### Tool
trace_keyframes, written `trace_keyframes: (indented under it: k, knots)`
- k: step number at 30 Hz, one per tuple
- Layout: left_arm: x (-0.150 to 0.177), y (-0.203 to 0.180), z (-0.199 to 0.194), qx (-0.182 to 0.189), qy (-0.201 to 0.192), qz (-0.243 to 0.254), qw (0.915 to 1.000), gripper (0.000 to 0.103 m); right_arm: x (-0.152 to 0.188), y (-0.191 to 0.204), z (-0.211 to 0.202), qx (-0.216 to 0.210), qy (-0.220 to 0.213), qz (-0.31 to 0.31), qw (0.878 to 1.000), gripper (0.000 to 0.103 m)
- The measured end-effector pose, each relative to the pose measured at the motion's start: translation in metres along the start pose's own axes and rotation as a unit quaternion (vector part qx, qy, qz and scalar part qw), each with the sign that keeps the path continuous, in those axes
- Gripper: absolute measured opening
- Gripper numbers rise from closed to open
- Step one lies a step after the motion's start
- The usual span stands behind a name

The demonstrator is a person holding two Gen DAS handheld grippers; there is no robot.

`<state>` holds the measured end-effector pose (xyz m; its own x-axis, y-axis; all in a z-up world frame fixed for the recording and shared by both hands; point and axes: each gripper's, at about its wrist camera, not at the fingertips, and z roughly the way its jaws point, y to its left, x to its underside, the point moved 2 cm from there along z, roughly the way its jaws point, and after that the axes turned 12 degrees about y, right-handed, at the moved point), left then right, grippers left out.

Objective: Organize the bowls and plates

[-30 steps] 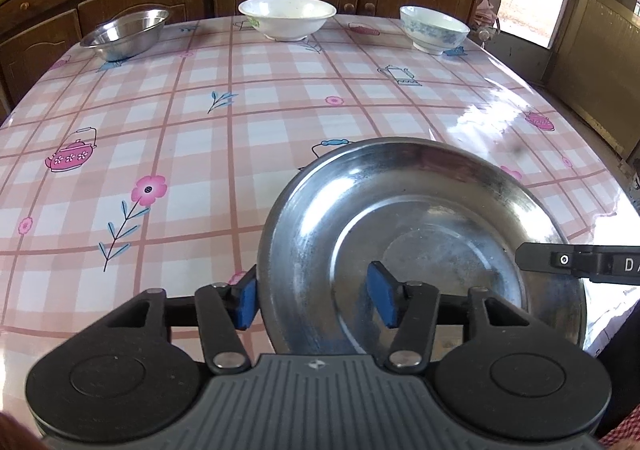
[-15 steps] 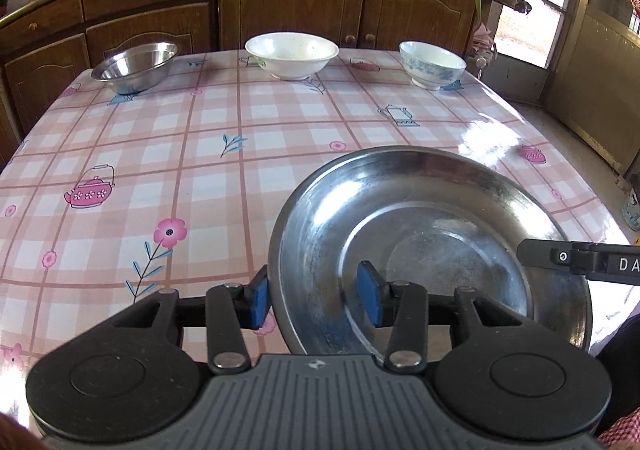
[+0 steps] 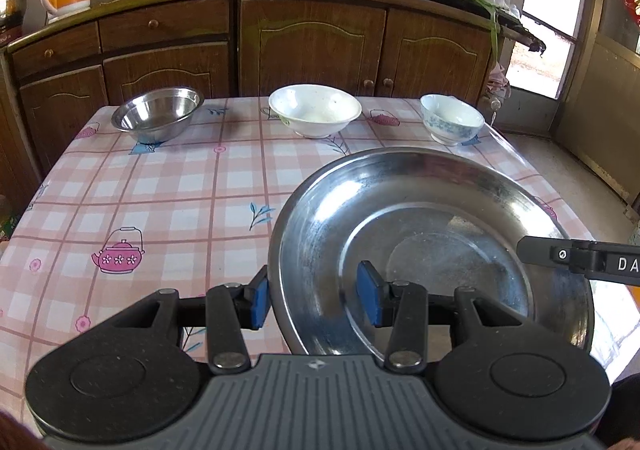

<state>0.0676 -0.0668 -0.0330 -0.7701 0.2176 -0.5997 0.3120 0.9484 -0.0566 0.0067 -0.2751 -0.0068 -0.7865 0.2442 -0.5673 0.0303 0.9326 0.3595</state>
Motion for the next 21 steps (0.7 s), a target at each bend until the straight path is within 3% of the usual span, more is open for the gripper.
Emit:
trace_keyframes:
  k: [21]
  knots:
    - [-0.054, 0.018, 0.056, -0.012, 0.023, -0.015, 0.9996, 0.045, -0.065, -0.013, 0.072, 0.001, 0.012, -0.005, 1.000, 0.040]
